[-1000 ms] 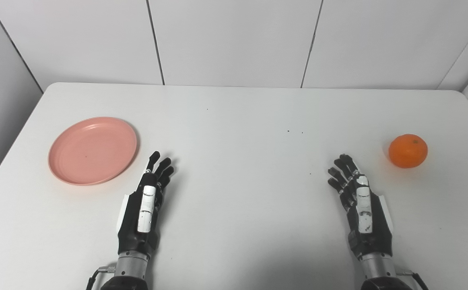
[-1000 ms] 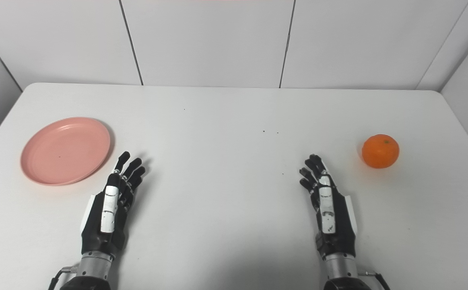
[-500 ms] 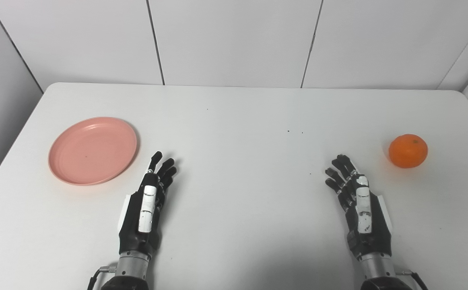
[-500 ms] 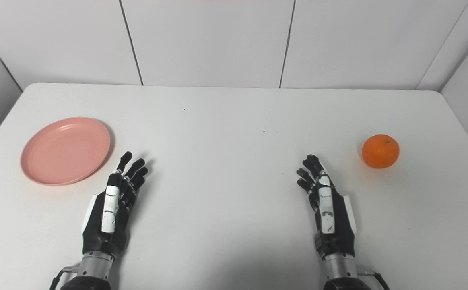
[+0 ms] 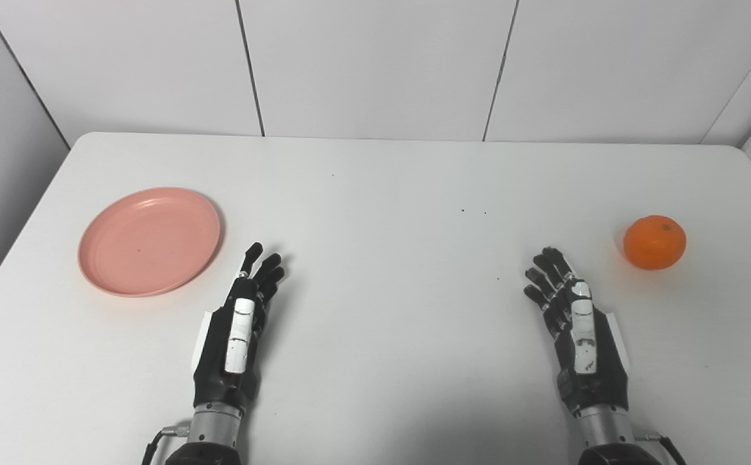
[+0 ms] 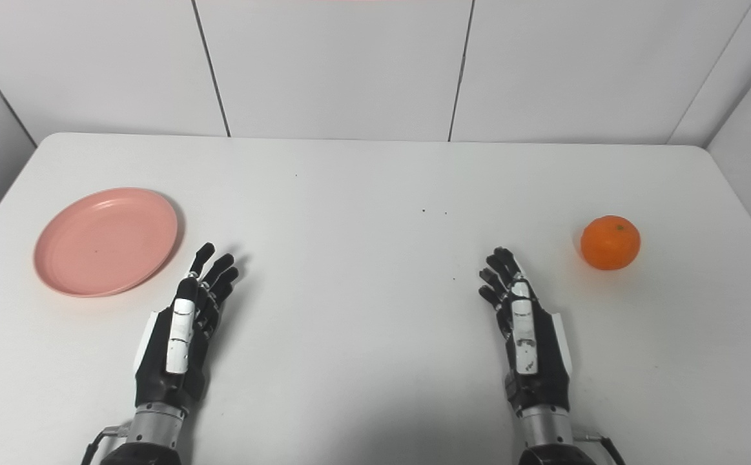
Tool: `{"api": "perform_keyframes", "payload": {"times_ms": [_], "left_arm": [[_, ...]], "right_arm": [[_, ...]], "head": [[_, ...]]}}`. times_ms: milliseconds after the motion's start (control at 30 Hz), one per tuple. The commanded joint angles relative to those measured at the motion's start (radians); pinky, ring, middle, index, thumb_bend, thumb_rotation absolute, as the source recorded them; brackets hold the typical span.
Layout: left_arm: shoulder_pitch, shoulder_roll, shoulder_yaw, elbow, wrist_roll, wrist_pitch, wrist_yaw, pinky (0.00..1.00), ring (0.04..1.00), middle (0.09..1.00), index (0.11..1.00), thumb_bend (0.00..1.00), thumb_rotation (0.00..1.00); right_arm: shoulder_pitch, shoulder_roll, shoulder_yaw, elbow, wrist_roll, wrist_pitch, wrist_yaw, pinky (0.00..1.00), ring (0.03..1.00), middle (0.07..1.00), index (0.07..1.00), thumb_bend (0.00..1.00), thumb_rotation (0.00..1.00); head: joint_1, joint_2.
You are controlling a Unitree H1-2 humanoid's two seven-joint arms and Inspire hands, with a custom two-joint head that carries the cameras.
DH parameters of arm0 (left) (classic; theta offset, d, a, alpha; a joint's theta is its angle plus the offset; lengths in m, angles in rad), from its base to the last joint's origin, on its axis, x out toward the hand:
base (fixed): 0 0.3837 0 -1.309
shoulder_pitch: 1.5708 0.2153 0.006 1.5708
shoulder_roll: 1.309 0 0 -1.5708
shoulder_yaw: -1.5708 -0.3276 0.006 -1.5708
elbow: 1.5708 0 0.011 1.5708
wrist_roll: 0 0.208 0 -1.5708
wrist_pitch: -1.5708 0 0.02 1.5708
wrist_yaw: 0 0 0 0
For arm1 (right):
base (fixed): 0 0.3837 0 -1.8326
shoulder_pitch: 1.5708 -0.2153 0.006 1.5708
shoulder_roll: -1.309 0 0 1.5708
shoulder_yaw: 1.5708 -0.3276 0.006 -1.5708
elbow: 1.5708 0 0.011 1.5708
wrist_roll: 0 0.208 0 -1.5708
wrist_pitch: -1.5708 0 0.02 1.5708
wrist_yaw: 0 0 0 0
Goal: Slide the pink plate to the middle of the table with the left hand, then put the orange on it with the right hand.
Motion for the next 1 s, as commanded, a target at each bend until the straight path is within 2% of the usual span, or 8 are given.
{"api": "perform_keyframes", "payload": {"times_ms": [0, 100, 200, 267, 333, 367, 600, 967], "left_arm": [[0.095, 0.017, -0.011, 0.016, 0.019, -0.034, 0.009, 0.96, 0.910, 0.910, 0.929, 0.69, 0.92], [0.097, 0.000, -0.026, 0.035, 0.035, -0.052, 0.026, 0.95, 0.903, 0.905, 0.924, 0.69, 0.92], [0.096, -0.011, -0.037, 0.052, 0.046, -0.068, 0.042, 0.93, 0.894, 0.897, 0.916, 0.68, 0.91], [0.095, -0.016, -0.049, 0.067, 0.057, -0.077, 0.054, 0.92, 0.894, 0.896, 0.915, 0.68, 0.92], [0.094, -0.018, -0.057, 0.076, 0.064, -0.084, 0.063, 0.92, 0.894, 0.895, 0.915, 0.67, 0.91], [0.092, -0.019, -0.061, 0.084, 0.069, -0.091, 0.067, 0.92, 0.894, 0.895, 0.916, 0.67, 0.91], [0.083, -0.022, -0.082, 0.129, 0.107, -0.134, 0.096, 0.89, 0.883, 0.886, 0.912, 0.71, 0.89], [0.070, -0.026, -0.096, 0.169, 0.123, -0.157, 0.112, 0.86, 0.878, 0.881, 0.907, 0.68, 0.88]], "right_arm": [[0.003, -0.019, -0.017, 0.017, 0.019, -0.034, 0.017, 0.89, 0.895, 0.911, 0.899, 0.83, 1.00], [0.004, -0.034, -0.029, 0.042, 0.034, -0.055, 0.034, 0.89, 0.893, 0.910, 0.901, 0.82, 1.00], [0.004, -0.043, -0.037, 0.063, 0.041, -0.070, 0.043, 0.88, 0.891, 0.906, 0.901, 0.82, 1.00], [0.002, -0.053, -0.043, 0.088, 0.047, -0.091, 0.056, 0.89, 0.895, 0.911, 0.906, 0.83, 1.00], [0.001, -0.059, -0.045, 0.102, 0.056, -0.104, 0.064, 0.90, 0.901, 0.913, 0.907, 0.83, 1.00], [0.000, -0.061, -0.047, 0.112, 0.063, -0.111, 0.069, 0.91, 0.902, 0.913, 0.907, 0.83, 1.00], [-0.007, -0.070, -0.057, 0.167, 0.090, -0.150, 0.093, 0.91, 0.907, 0.918, 0.913, 0.83, 1.00], [-0.021, -0.077, -0.068, 0.223, 0.111, -0.188, 0.118, 0.93, 0.916, 0.927, 0.927, 0.79, 1.00]], "head": [[0.026, -0.019], [0.065, -0.054], [0.079, -0.071], [0.100, -0.100], [0.101, -0.103], [0.111, -0.119], [0.131, -0.167], [0.153, -0.203]]}}
